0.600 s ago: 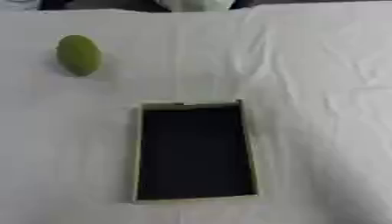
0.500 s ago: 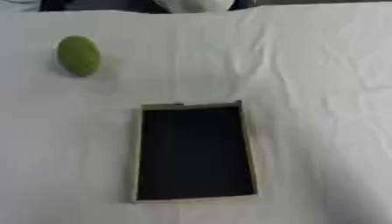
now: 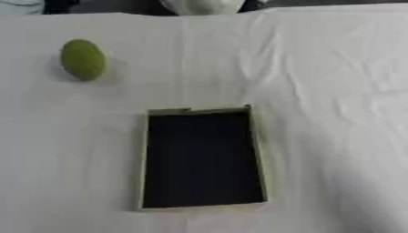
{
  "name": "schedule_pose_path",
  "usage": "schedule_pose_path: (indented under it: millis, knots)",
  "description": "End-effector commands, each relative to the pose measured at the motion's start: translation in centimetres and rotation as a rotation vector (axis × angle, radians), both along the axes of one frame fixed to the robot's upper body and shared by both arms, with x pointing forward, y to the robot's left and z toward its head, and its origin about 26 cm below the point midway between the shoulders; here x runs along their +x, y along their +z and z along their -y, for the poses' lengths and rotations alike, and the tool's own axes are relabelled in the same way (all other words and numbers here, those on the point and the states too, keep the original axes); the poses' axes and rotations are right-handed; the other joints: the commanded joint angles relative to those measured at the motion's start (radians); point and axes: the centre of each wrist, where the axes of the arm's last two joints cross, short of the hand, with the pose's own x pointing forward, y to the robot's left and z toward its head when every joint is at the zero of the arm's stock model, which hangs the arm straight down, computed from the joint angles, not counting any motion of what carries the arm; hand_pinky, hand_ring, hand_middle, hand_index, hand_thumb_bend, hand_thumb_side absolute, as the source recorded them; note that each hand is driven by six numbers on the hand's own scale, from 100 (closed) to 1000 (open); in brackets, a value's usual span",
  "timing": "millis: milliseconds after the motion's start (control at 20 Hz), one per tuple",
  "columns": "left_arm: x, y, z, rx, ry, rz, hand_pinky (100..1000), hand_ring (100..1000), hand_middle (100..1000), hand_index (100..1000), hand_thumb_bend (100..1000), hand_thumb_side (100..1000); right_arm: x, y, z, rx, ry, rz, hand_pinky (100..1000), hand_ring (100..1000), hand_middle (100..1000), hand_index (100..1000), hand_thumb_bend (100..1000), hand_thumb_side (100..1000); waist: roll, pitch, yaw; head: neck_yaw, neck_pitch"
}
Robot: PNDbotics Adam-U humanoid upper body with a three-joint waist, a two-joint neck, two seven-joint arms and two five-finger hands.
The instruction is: Pick up objects on the table and place them in the box.
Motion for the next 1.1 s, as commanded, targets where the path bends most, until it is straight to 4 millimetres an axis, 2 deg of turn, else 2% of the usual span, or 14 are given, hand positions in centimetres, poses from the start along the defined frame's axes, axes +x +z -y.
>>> schedule_pose_path:
  millis: [50, 400, 500, 700, 900, 1100]
  knots:
    - [0.4, 2.2, -1.9, 0.148, 0.072, -0.020, 604, 660, 635, 793, 100, 363, -0.6, 1.0, 0.2, -0.036, -0.015, 0.026, 762, 896, 606, 822, 100, 510, 0.005, -0.029, -0.002, -0.001, 0.006]
    - [2.7, 4.1, -7.9, 0.412, 0.275, -0.146, 661, 681, 662, 822, 100, 144, -0.6, 0.8, 0.2, -0.057, -0.014, 0.013, 762, 897, 605, 822, 100, 506, 0.021, -0.038, -0.010, -0.002, 0.018]
    - [3.2, 4.4, -9.4, 0.488, 0.320, -0.189, 682, 698, 687, 843, 100, 115, -0.6, 0.8, 0.2, -0.062, -0.013, 0.009, 762, 898, 605, 822, 100, 505, 0.025, -0.039, -0.012, -0.001, 0.020]
    - [4.0, 4.6, -11.8, 0.615, 0.389, -0.282, 703, 719, 726, 898, 100, 141, -0.6, 0.7, 0.2, -0.071, -0.010, 0.002, 762, 898, 604, 823, 100, 502, 0.029, -0.042, -0.016, 0.001, 0.023]
    - [4.1, 4.0, -14.3, 0.728, 0.470, -0.426, 738, 742, 751, 929, 100, 114, -0.6, 0.6, 0.2, -0.078, -0.006, -0.003, 762, 899, 603, 823, 100, 500, 0.032, -0.045, -0.021, 0.007, 0.026]
    - [5.3, 3.4, -15.2, 0.788, 0.522, -0.534, 764, 759, 765, 947, 100, 153, -0.6, 0.5, 0.2, -0.088, -0.004, -0.012, 762, 899, 602, 822, 100, 496, 0.033, -0.048, -0.022, 0.009, 0.030]
